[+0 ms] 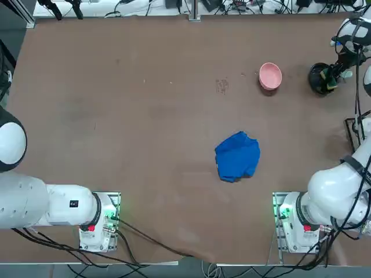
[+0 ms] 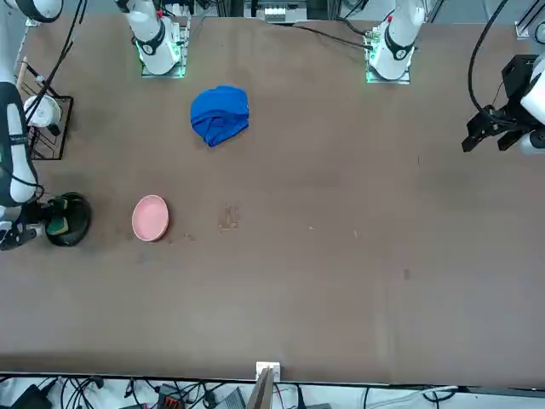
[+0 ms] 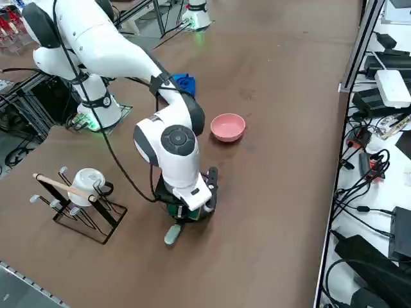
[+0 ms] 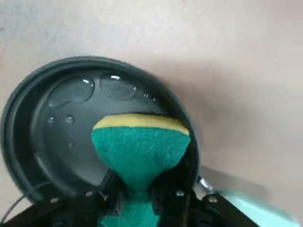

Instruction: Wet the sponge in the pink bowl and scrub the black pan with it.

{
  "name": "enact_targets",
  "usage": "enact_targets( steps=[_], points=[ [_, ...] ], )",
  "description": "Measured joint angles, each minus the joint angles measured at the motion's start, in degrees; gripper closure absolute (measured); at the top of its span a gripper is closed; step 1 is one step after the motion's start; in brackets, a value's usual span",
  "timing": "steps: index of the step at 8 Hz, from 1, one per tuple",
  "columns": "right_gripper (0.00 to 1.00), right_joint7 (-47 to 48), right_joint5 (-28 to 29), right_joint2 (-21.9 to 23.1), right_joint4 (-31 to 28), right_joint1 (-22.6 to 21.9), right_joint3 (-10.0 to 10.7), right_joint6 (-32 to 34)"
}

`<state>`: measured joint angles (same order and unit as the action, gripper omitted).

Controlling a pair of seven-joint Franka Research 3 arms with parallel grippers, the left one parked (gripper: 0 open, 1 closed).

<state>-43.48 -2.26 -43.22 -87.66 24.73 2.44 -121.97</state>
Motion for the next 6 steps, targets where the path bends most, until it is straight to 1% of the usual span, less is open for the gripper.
enact_targets(
  steps=[1, 3, 5, 6],
  points=[
    [0.69, 0.14, 0.00, -0.17, 0.00, -0.38, -0.30, -0.51],
    [0.69, 1.58, 0.01, -0.19, 0.08, -2.85, -0.64, -0.75],
    [0.69, 4.31, 0.01, -0.04, 0.14, -5.55, -0.65, 1.48],
    [0.69, 4.63, 0.01, 0.05, 0.17, -6.04, -0.65, 3.15]
  ],
)
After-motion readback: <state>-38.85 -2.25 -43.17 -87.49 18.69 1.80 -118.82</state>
